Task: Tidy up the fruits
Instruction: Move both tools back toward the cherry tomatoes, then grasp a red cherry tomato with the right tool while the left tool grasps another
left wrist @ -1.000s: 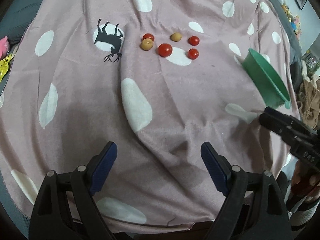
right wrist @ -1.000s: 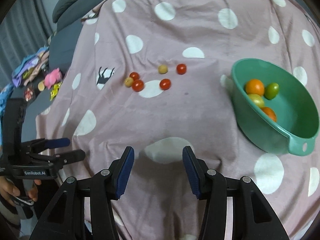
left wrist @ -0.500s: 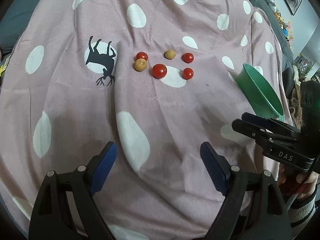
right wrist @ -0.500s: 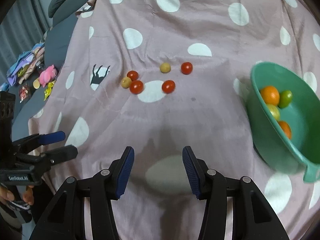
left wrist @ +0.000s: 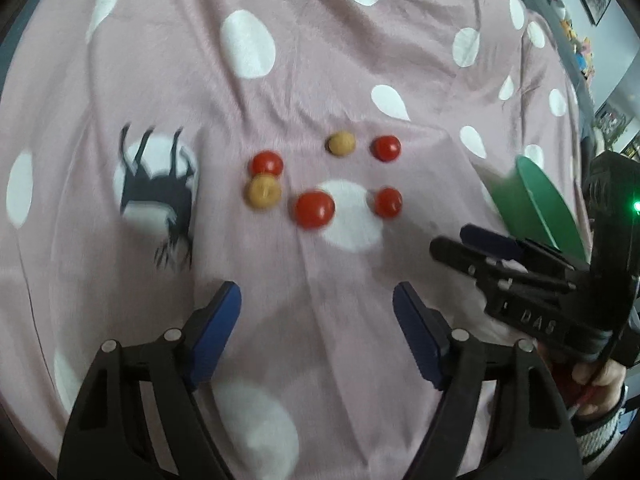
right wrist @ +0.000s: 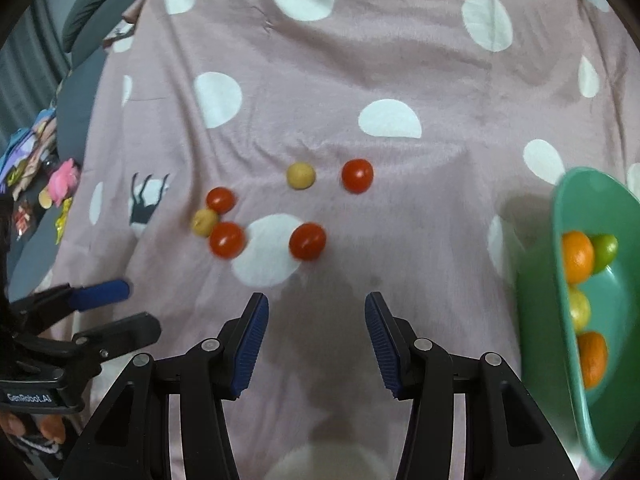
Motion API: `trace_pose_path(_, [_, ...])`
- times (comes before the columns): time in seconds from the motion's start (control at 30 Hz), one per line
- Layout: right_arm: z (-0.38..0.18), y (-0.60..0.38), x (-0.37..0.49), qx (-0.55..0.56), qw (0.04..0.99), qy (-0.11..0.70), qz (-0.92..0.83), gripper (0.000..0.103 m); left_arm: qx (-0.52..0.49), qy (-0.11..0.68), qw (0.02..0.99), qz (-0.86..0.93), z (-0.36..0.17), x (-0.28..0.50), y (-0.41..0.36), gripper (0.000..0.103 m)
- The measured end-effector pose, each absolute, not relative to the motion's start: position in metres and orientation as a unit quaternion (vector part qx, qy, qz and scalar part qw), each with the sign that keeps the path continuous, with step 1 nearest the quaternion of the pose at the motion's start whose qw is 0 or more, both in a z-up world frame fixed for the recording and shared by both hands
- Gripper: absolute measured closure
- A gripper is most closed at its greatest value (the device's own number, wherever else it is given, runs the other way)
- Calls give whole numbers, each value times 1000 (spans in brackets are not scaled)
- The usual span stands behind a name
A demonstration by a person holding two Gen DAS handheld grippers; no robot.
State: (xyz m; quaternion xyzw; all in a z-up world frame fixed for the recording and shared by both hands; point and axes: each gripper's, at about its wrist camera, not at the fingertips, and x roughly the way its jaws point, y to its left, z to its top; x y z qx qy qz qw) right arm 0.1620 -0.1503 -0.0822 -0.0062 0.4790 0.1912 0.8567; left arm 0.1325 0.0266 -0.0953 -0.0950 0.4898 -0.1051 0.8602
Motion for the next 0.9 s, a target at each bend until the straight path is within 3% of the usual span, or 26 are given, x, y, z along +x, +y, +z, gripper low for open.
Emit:
trace_pose_path(0.37, [-104,-135,203,-20,843,498,201,52,-75,512,849,-105,-120,188,16,47])
trace_pose_path(0.53, [-108,-136,214,-8,829,512,226,52,-85,513,846,-114,-124,194,21,50])
trace_pose_path(0.77, [-109,-122,220,-31,815,521,252,53,-74,514,847,-112,-125,205,21,68])
trace_pose_path(0.9, [-109,-116,222,-46,813,523,249,54,-71,513,848,-110,-127,206,22,71])
